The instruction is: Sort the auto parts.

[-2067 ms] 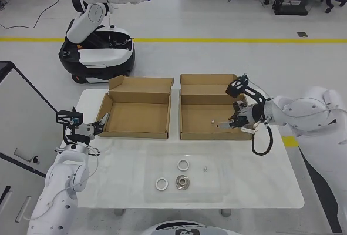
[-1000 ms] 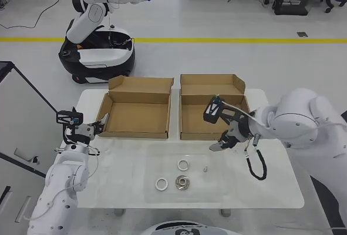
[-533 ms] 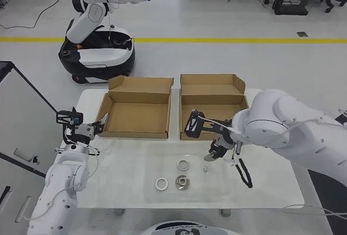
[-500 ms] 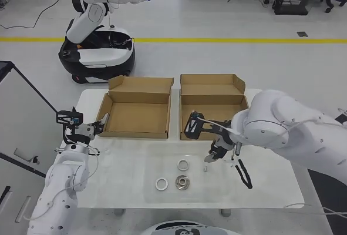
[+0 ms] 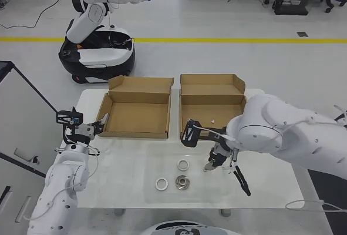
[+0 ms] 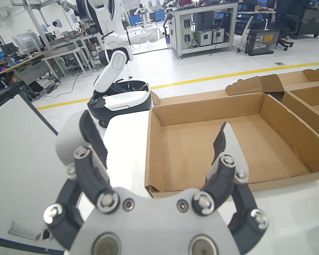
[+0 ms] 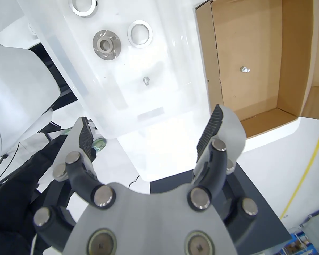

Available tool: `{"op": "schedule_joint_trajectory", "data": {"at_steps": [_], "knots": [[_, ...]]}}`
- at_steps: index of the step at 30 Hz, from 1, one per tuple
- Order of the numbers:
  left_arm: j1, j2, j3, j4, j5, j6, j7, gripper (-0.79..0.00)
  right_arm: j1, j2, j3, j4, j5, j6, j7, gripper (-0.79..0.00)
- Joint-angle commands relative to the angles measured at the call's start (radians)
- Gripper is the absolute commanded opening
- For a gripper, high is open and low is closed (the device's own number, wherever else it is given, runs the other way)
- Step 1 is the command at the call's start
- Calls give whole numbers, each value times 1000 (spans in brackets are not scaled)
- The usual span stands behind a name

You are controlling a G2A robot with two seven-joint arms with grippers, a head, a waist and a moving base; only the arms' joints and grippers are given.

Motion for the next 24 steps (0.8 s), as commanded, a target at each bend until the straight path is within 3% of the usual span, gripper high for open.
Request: {"op": "schedule_joint_trajectory", "data": {"at_steps": [1, 8, 16, 24], "knots": [[0, 0, 0, 0, 0, 0, 0, 0, 0, 0, 0, 0, 0, 0, 0, 0], [0, 0, 0, 0, 0, 0, 0, 0, -40, 7, -40, -48, -46, -55, 0, 0], [0, 0, 0, 0, 0, 0, 0, 0, 27, 6, -158, -62, -52, -51, 0, 0], [0, 0, 0, 0, 0, 0, 0, 0, 93, -41, -245, -13, -8, -62, 0, 0]]}}
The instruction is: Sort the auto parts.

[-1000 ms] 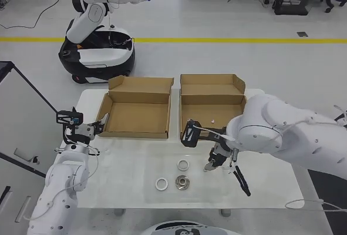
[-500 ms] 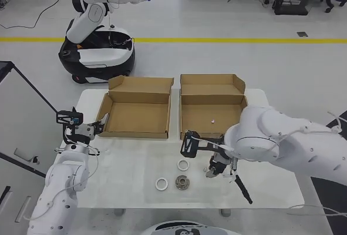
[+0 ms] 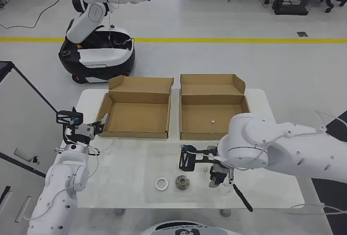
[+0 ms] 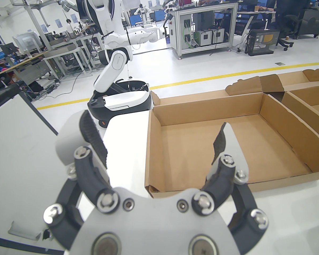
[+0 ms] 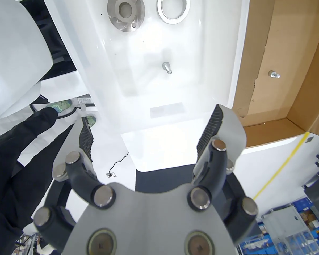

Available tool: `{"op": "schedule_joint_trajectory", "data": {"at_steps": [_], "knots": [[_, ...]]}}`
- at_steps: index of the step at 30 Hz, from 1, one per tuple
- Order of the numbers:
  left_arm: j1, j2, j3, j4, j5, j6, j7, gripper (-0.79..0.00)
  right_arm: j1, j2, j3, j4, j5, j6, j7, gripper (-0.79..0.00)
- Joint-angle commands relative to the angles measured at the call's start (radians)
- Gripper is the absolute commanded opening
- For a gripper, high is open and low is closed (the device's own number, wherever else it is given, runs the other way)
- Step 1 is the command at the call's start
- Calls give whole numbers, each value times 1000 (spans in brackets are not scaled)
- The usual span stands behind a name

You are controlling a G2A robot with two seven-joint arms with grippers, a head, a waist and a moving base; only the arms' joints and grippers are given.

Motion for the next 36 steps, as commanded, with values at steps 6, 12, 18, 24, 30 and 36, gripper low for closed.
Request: {"op": "schedule_joint_trajectory", "data": {"at_steps": [6, 12, 18, 24, 30, 36], "knots": [[0, 0, 0, 0, 0, 0, 0, 0, -22, -67, -1, 70, 7, -41, 0, 0], [0, 0, 0, 0, 0, 0, 0, 0, -66, -120, -1, 145, -22, -58, 0, 0], [0, 0, 0, 0, 0, 0, 0, 0, -110, -150, -1, 201, -47, -61, 0, 0], [0, 0, 0, 0, 0, 0, 0, 0, -135, -159, -1, 245, -65, -51, 0, -71], [0, 0, 0, 0, 0, 0, 0, 0, -157, -160, -1, 266, -83, -51, 0, -206], [0, 0, 0, 0, 0, 0, 0, 0, -184, -162, -1, 286, -114, -43, 0, -332]]}}
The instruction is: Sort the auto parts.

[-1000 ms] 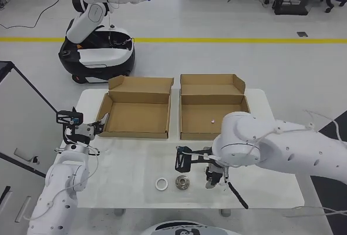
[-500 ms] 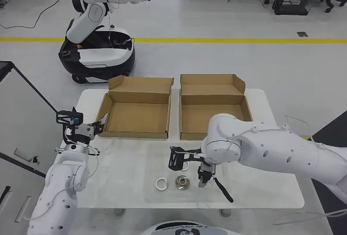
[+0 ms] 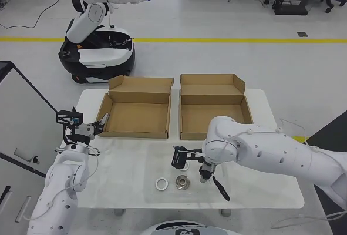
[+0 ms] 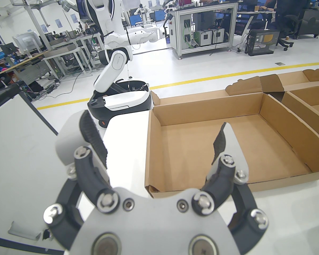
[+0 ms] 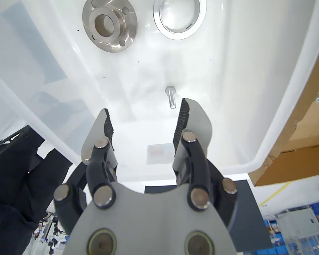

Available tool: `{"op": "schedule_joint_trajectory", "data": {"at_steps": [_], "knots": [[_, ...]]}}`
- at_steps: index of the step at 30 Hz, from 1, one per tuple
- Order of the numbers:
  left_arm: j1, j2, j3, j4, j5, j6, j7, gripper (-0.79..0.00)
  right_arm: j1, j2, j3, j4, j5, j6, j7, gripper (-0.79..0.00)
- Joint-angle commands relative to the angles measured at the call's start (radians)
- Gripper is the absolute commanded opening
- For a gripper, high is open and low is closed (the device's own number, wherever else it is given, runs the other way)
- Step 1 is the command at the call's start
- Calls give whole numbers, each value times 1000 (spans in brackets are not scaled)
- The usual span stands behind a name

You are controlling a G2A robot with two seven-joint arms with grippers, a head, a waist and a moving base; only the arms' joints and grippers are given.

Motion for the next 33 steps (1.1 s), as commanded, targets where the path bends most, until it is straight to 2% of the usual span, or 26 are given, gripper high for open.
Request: {"op": "schedule_joint_trajectory", "data": {"at_steps": [1, 4, 15, 33], "knots": [[0, 0, 0, 0, 0, 0, 0, 0, -8, -1, 0, 5, -11, 6, 0, -354], [0, 0, 0, 0, 0, 0, 0, 0, -15, 0, 0, 9, -33, 28, 0, -400], [0, 0, 0, 0, 0, 0, 0, 0, -29, 4, 0, -8, -122, 108, 0, -406], [0, 0, 0, 0, 0, 0, 0, 0, -81, -18, 24, 48, -172, 99, -13, -434]]}}
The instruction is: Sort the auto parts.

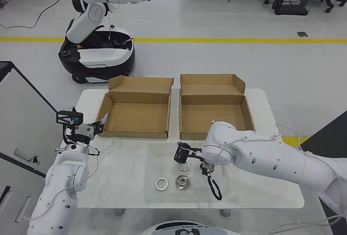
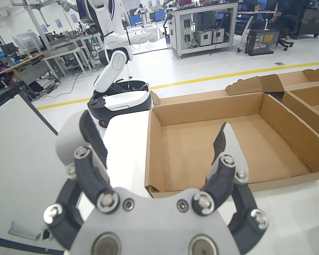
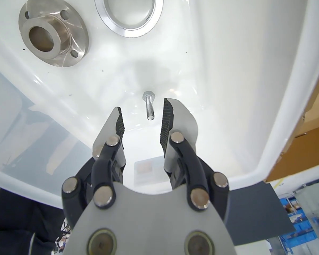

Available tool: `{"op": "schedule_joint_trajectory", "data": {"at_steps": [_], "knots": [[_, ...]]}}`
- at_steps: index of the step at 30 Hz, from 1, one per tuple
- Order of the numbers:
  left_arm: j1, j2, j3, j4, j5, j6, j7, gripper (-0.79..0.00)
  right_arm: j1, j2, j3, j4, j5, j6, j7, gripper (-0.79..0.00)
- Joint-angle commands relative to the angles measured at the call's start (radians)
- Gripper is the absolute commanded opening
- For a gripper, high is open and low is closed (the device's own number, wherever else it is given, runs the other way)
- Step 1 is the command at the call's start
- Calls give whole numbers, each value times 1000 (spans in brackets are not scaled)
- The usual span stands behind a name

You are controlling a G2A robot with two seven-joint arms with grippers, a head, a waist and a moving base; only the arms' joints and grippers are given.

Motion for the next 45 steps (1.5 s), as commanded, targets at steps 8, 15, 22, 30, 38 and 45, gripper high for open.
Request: {"op": "schedule_joint_trajectory", "data": {"at_steps": [8, 15, 22, 30, 38, 45], "knots": [[0, 0, 0, 0, 0, 0, 0, 0, -23, -18, 8, 35, -14, -12, 5, -456], [0, 0, 0, 0, 0, 0, 0, 0, -33, -33, 17, 60, -18, -24, 8, -465], [0, 0, 0, 0, 0, 0, 0, 0, -41, -46, 22, 92, -19, -23, 13, -508], [0, 0, 0, 0, 0, 0, 0, 0, -40, -49, 22, 102, -18, -18, 13, -785], [0, 0, 0, 0, 0, 0, 0, 0, -6, -24, 36, 42, 30, 3, 13, -785], [0, 0, 0, 0, 0, 0, 0, 0, 72, 31, 58, -58, 196, 36, 13, -785]]}}
